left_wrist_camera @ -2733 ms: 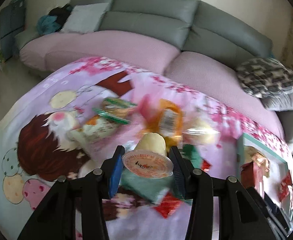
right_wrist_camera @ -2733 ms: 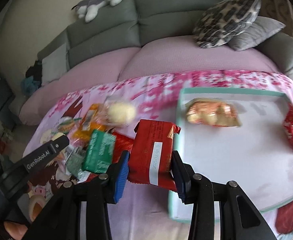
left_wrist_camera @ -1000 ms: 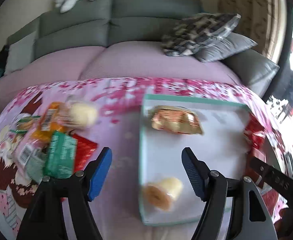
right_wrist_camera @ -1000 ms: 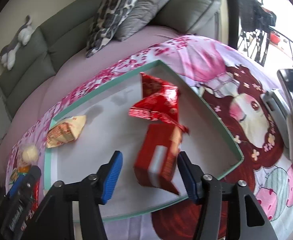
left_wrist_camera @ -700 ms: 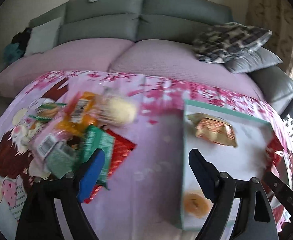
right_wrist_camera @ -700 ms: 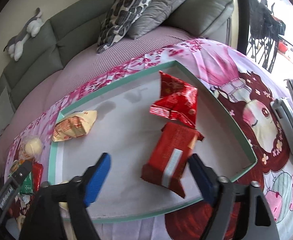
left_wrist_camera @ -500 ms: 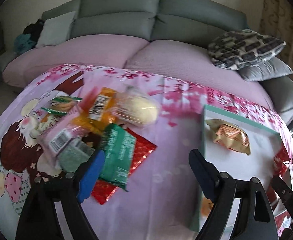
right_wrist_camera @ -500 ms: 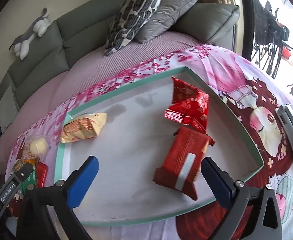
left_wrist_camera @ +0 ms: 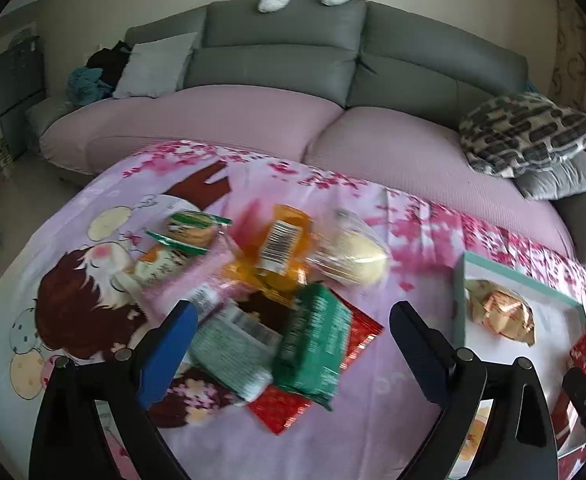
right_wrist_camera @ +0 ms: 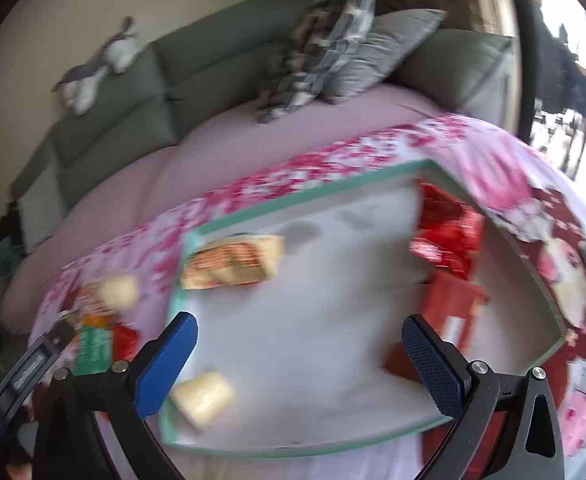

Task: Organize snacks
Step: 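Move both grippers back toward the snack pile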

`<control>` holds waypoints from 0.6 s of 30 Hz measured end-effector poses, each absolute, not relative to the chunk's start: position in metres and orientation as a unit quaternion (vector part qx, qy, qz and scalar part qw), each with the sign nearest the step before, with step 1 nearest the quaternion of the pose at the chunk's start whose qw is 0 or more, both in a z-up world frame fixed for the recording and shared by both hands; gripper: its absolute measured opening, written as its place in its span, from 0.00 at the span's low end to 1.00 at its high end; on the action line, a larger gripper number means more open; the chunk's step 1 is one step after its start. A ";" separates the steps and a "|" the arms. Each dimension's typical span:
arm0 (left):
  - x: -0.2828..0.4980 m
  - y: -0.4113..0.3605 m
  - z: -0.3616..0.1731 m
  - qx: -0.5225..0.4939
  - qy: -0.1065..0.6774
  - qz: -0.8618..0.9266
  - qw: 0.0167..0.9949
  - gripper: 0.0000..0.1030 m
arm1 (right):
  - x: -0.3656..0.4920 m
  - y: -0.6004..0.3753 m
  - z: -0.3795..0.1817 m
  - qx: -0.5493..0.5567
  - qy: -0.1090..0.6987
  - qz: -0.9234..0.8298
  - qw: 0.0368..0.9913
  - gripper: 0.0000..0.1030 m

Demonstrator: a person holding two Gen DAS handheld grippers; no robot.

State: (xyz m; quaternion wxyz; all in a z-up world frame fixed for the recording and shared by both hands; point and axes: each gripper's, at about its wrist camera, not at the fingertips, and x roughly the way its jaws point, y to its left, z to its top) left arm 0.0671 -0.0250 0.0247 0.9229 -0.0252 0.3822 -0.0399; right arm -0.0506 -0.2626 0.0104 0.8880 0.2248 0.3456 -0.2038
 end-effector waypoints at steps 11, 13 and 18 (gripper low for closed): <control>0.080 0.034 0.022 -0.077 0.395 0.013 0.915 0.94 | -0.025 -0.220 0.007 0.213 0.338 -0.131 0.907 1.00; 0.081 0.045 0.021 -0.081 0.397 0.024 0.914 0.94 | -0.021 -0.212 0.007 0.207 0.338 -0.128 0.909 1.00; 0.085 0.073 0.018 -0.099 0.405 0.050 0.908 0.94 | -0.003 -0.183 0.005 0.187 0.350 -0.102 0.912 1.00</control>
